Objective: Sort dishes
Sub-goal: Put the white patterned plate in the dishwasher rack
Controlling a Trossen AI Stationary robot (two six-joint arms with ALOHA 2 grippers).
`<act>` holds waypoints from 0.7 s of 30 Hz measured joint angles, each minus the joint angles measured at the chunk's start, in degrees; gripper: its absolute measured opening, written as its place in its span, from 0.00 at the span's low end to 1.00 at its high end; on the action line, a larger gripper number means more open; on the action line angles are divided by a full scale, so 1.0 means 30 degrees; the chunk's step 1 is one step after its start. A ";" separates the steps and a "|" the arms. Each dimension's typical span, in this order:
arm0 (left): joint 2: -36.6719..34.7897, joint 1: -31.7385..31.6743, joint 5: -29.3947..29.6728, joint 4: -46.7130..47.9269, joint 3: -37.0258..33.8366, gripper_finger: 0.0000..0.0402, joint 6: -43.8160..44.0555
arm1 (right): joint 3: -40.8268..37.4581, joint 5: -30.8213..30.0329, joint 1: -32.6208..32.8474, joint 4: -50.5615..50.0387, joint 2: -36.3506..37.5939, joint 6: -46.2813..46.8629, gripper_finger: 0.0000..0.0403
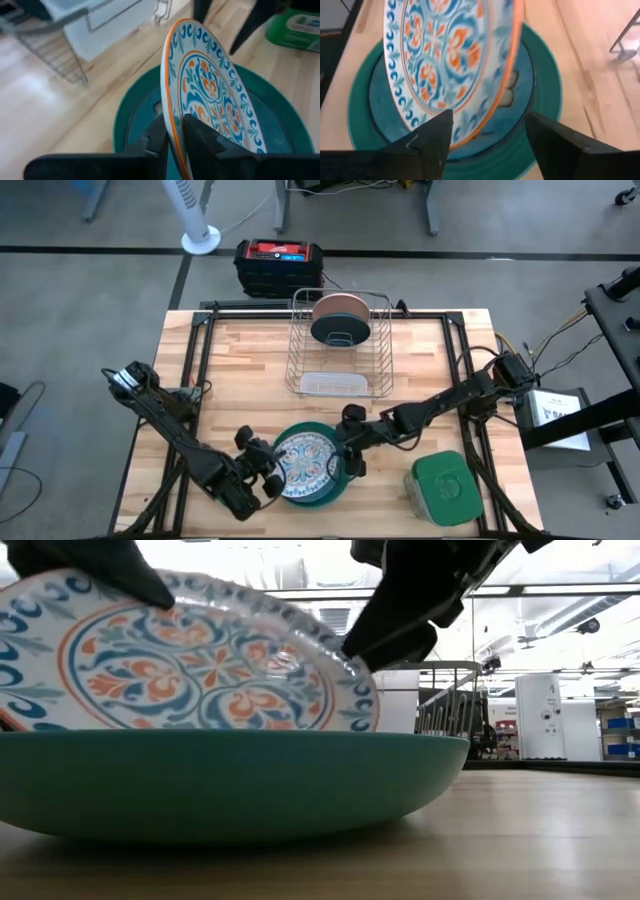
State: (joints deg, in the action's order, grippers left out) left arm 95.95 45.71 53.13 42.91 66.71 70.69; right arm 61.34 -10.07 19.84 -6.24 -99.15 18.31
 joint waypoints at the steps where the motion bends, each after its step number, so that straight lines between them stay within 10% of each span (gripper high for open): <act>1: 0.0103 0.0000 0.0111 0.0054 0.0239 0.10 -0.0365 | 0.0000 0.0003 -0.0029 0.0100 0.0000 0.0014 0.63; 11: 0.1512 0.0026 0.2056 0.0137 0.2375 0.07 -0.3572 | 0.0000 0.3469 -0.0301 0.2824 -0.0168 -0.1183 0.60; 21: 0.2284 0.0015 0.2500 0.1145 0.3507 0.07 -0.3894 | 0.0000 0.3526 -0.0338 0.2975 -0.0175 -0.1906 0.24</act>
State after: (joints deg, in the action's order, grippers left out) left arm 102.80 45.76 60.63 46.35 77.23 59.00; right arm 61.34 0.51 18.83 2.69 -99.68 12.59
